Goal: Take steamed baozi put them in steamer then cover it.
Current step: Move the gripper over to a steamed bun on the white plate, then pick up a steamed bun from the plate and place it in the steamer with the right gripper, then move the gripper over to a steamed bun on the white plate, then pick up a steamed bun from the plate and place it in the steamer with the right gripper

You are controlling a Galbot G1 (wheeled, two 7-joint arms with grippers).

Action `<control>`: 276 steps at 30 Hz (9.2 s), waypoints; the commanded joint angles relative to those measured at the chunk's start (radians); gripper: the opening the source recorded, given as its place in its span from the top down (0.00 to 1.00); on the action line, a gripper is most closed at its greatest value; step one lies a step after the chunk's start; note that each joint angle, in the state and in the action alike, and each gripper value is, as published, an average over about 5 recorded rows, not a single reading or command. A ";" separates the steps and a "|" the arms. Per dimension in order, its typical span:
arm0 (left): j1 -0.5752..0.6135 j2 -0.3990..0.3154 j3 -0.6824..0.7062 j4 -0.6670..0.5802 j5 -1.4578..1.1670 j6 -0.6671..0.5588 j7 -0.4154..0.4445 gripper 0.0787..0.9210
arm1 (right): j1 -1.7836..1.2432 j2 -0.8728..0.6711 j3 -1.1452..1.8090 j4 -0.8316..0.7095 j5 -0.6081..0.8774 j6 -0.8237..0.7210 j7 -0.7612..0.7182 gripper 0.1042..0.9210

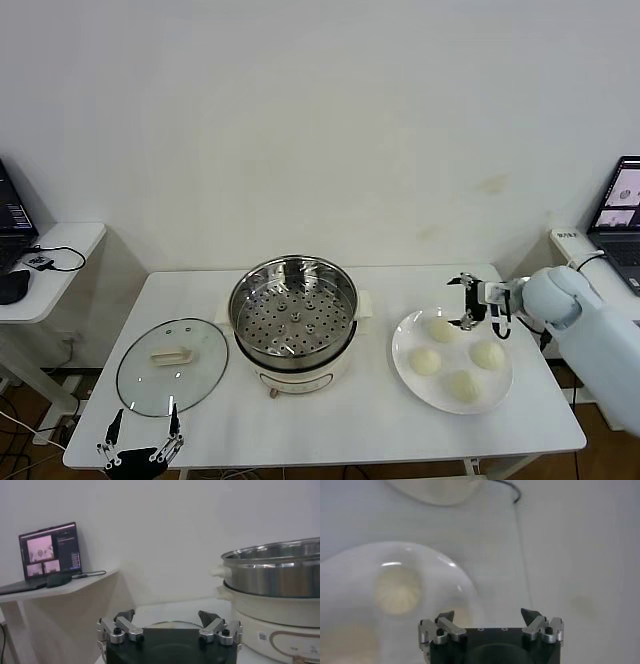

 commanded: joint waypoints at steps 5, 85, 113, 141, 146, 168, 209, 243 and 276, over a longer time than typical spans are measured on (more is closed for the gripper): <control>-0.004 0.001 -0.018 0.004 -0.005 0.000 0.002 0.12 | 0.233 0.099 -0.302 -0.246 -0.063 0.052 -0.145 0.12; -0.033 0.040 -0.038 0.004 -0.060 -0.035 0.011 0.12 | 0.939 0.507 -0.922 -0.129 0.502 0.174 0.036 0.35; -0.056 0.032 -0.041 0.028 -0.072 -0.045 0.010 0.12 | 0.815 0.707 -1.059 -0.383 -0.053 0.639 0.170 0.34; -0.051 0.029 -0.038 0.004 -0.068 -0.040 0.010 0.12 | 0.776 0.696 -0.955 -0.419 -0.071 0.668 0.221 0.15; -0.035 0.039 -0.043 -0.025 -0.071 -0.026 0.011 0.12 | 0.891 0.582 -0.988 -0.224 0.233 0.439 0.120 0.12; -0.059 0.111 -0.107 -0.024 -0.145 0.011 0.022 0.12 | 0.981 -0.143 -1.053 0.346 0.458 -0.195 -0.042 0.12; -0.100 0.101 -0.107 0.016 -0.131 0.054 0.028 0.12 | 0.307 0.068 -0.699 -0.007 0.136 -0.160 -0.009 0.12; -0.099 0.099 -0.106 0.003 -0.138 0.051 0.025 0.12 | 0.683 -0.015 -0.781 0.120 0.326 -0.199 -0.049 0.33; -0.131 0.101 -0.127 -0.020 -0.163 0.054 0.024 0.12 | 0.845 0.598 -0.994 -0.039 0.741 -0.427 0.121 0.32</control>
